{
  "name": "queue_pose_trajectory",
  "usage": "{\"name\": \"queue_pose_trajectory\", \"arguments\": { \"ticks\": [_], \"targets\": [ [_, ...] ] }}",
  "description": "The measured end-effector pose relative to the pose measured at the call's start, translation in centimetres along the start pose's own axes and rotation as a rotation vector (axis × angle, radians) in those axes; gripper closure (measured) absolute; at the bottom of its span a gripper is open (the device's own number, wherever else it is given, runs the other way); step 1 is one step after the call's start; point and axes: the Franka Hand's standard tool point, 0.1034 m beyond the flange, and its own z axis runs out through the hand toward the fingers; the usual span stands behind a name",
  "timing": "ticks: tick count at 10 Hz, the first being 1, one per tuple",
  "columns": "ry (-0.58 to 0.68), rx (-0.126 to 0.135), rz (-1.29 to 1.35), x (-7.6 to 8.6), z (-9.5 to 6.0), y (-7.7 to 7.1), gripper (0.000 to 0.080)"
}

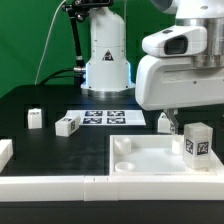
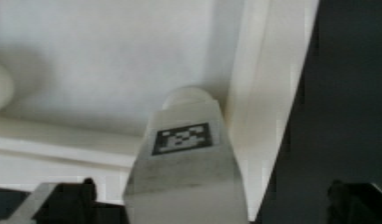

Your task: Assemble one leg

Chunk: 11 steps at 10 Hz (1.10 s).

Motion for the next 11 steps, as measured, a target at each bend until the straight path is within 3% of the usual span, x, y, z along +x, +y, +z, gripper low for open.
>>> {"name": "queue_pose_trajectory", "arguments": {
  "ticks": [2, 3, 4, 5, 6, 9, 11],
  "targets": [
    [0.017, -0.004, -0.126, 0.04, 0.14, 0.78, 0.0150],
    [0.017, -0.004, -0.123, 0.04, 0.14, 0.72, 0.0282],
    [0.017, -0.004, -0.123, 0.04, 0.14, 0.75, 0.0282],
    [0.017, -0.004, -0.123, 0.04, 0.14, 0.75, 0.0422],
    [0.017, -0.004, -0.123, 0.04, 0.14, 0.75, 0.0508],
    [0.018, -0.001, -0.073, 0.03, 0.14, 0.79, 0.0508],
    [0.023, 0.029, 0.175, 0.01, 0.16, 0.93, 0.0508]
  ]
}}
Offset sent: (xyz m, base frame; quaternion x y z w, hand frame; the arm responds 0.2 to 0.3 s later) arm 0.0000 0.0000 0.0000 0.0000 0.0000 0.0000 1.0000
